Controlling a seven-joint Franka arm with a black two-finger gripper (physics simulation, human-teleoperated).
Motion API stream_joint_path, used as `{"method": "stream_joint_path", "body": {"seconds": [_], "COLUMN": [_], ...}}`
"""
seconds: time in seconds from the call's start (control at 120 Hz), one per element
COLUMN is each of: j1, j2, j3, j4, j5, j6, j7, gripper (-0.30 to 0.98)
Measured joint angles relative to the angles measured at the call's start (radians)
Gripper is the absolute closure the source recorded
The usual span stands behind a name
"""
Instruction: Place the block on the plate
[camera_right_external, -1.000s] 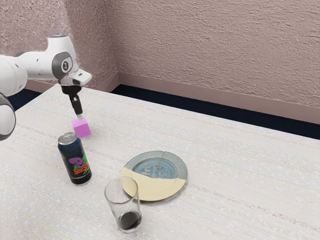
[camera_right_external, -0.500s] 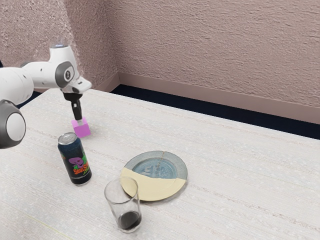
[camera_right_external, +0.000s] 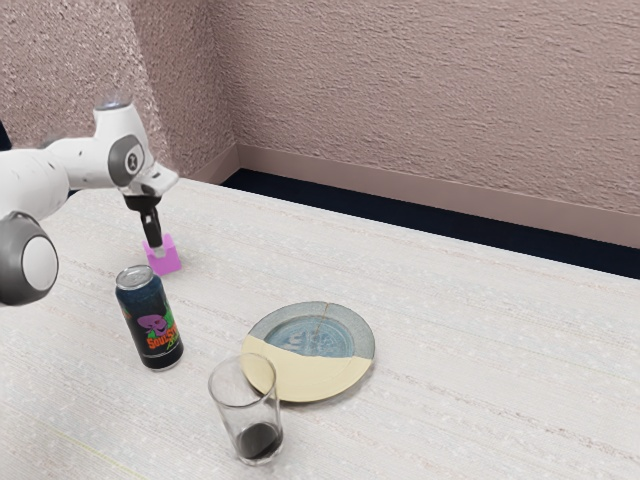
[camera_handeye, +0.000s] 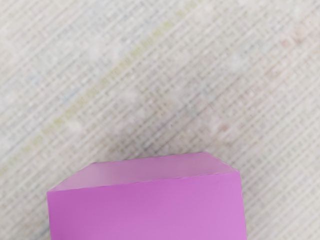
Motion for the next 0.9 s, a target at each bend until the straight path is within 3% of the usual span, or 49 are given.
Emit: {"method": "stream_joint_path", "body": {"seconds": [0.442,0.9], "j1": [0.015,0.013], "j2": [0.035,0.036], "j3": [-0.005,-0.005], "j4": [-0.001,-0.001], "j5": [-0.012,-0.018], "j6": [0.029,0.046], "j7": [-0.007,-0.015], "gripper": [0.01,0.26]}}
